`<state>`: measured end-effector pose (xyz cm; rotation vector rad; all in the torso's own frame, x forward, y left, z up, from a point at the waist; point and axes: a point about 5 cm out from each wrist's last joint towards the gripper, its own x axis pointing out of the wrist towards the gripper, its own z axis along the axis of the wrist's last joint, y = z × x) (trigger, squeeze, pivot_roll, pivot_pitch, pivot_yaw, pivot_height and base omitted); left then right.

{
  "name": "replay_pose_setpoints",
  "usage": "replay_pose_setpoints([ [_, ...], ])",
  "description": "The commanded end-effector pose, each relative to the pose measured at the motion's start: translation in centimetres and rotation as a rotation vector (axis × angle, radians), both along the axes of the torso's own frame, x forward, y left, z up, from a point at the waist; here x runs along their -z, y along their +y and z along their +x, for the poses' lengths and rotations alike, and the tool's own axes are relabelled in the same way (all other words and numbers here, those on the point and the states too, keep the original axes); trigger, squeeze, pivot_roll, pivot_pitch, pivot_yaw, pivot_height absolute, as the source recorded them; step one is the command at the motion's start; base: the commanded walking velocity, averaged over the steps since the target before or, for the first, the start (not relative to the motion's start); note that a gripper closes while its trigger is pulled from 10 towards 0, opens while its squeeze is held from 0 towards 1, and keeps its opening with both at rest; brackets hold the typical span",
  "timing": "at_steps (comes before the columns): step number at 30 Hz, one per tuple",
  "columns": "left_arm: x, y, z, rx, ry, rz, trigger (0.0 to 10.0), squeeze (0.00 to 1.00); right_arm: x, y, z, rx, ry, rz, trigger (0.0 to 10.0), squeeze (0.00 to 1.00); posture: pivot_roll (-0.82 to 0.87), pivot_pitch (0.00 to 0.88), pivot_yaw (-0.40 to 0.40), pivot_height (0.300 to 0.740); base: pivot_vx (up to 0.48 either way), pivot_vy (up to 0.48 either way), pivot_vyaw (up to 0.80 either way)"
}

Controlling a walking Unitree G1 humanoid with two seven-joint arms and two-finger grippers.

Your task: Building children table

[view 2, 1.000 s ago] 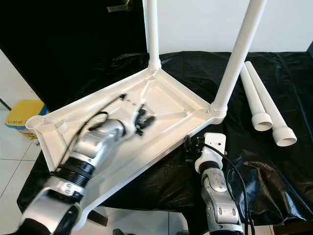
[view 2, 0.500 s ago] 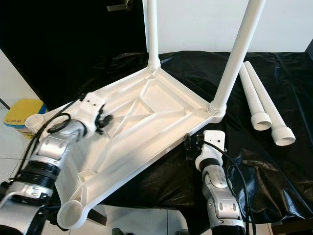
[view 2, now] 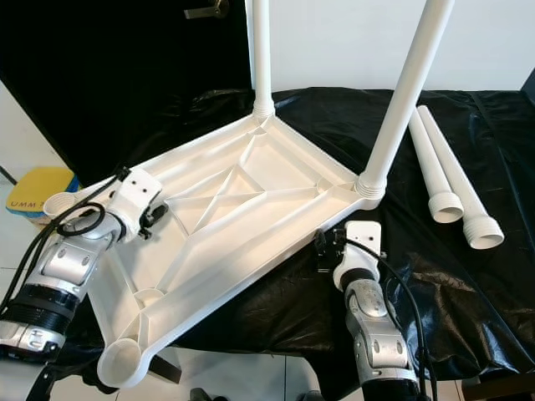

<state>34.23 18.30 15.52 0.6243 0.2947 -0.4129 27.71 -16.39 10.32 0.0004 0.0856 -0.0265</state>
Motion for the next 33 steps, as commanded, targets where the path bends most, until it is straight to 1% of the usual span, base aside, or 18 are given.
replay_pose_setpoints([
  [1,0.3,0.1,-0.3,0.02,0.021,0.03,10.0,0.0,0.4,0.2,0.1,-0.011,0.028,0.003,10.0,0.0,-0.19,0.073,0.023,0.74,0.0,0.0,0.0],
  [2,0.6,-0.4,-0.8,0.062,0.049,0.022,10.0,0.0,0.4,0.3,0.3,-0.013,0.027,-0.002,10.0,0.0,-0.19,0.074,0.024,0.74,0.0,0.0,0.0],
  [3,0.6,-0.4,-0.8,0.062,0.049,0.022,10.0,0.0,0.4,0.3,0.3,-0.013,0.027,-0.002,10.0,0.0,-0.19,0.074,0.024,0.74,0.0,0.0,0.0],
  [6,1.0,-0.9,-1.3,0.122,0.081,0.035,10.0,0.0,0.3,0.4,0.5,-0.023,0.03,0.005,10.0,0.0,-0.19,0.076,0.024,0.74,0.0,0.0,0.0],
  [9,1.1,-1.0,-1.5,0.138,0.091,0.036,10.0,0.0,0.3,0.5,0.6,-0.026,0.03,0.005,10.0,0.0,-0.18,0.078,0.025,0.74,0.0,0.0,0.0],
  [11,1.6,-1.6,-2.2,0.188,0.124,0.035,10.0,0.0,0.2,0.6,0.8,-0.031,0.029,0.005,10.0,0.0,-0.18,0.081,0.026,0.74,0.0,0.0,0.0],
  [14,1.7,-1.9,-2.5,0.212,0.137,0.031,10.0,0.0,0.2,0.6,0.9,-0.033,0.028,0.004,10.0,0.0,-0.18,0.081,0.027,0.74,0.0,0.0,0.0],
  [17,2.5,-2.8,-3.4,0.275,0.178,0.026,10.0,0.0,0.1,0.6,1.1,-0.042,0.026,0.002,10.0,0.0,-0.18,0.083,0.027,0.74,0.0,0.0,0.0],
  [18,2.5,-2.8,-3.4,0.275,0.178,0.026,10.0,0.0,0.1,0.6,1.1,-0.042,0.026,0.002,10.0,0.0,-0.18,0.083,0.027,0.74,0.0,0.0,0.0],
  [21,3.3,-3.5,-4.3,0.327,0.229,0.007,10.0,0.0,0.0,0.4,1.4,-0.047,0.021,-0.005,10.0,0.0,-0.18,0.083,0.028,0.74,0.0,0.0,0.0],
  [24,3.6,-3.9,-4.7,0.351,0.247,0.004,10.0,0.0,-0.1,0.4,1.5,-0.047,0.019,-0.007,10.0,0.0,-0.18,0.083,0.029,0.74,0.0,0.0,0.0],
  [26,4.4,-4.8,-5.7,0.407,0.29,-0.003,10.0,0.0,-0.2,0.2,1.7,-0.049,0.014,-0.009,10.0,0.0,-0.18,0.083,0.03,0.74,0.0,0.0,0.0],
  [27,4.4,-4.8,-5.7,0.407,0.29,-0.003,10.0,0.0,-0.2,0.2,1.7,-0.049,0.014,-0.009,10.0,0.0,-0.18,0.083,0.03,0.74,0.0,0.0,0.0],
  [29,5.0,-6.1,-6.7,0.461,0.32,-0.016,10.0,0.0,-0.3,0.1,1.9,-0.051,0.009,-0.01,10.0,0.0,-0.19,0.085,0.033,0.74,0.0,0.0,0.0],
  [31,5.3,-7.3,-7.4,0.497,0.338,-0.034,10.0,0.0,-0.3,0.0,2.1,-0.057,0.008,-0.011,10.0,0.0,-0.19,0.085,0.034,0.74,0.0,0.0,0.0],
  [33,5.3,-7.3,-7.4,0.497,0.338,-0.034,10.0,0.0,-0.3,0.0,2.1,-0.057,0.008,-0.011,10.0,0.0,-0.19,0.085,0.034,0.74,0.0,0.0,0.0],
])
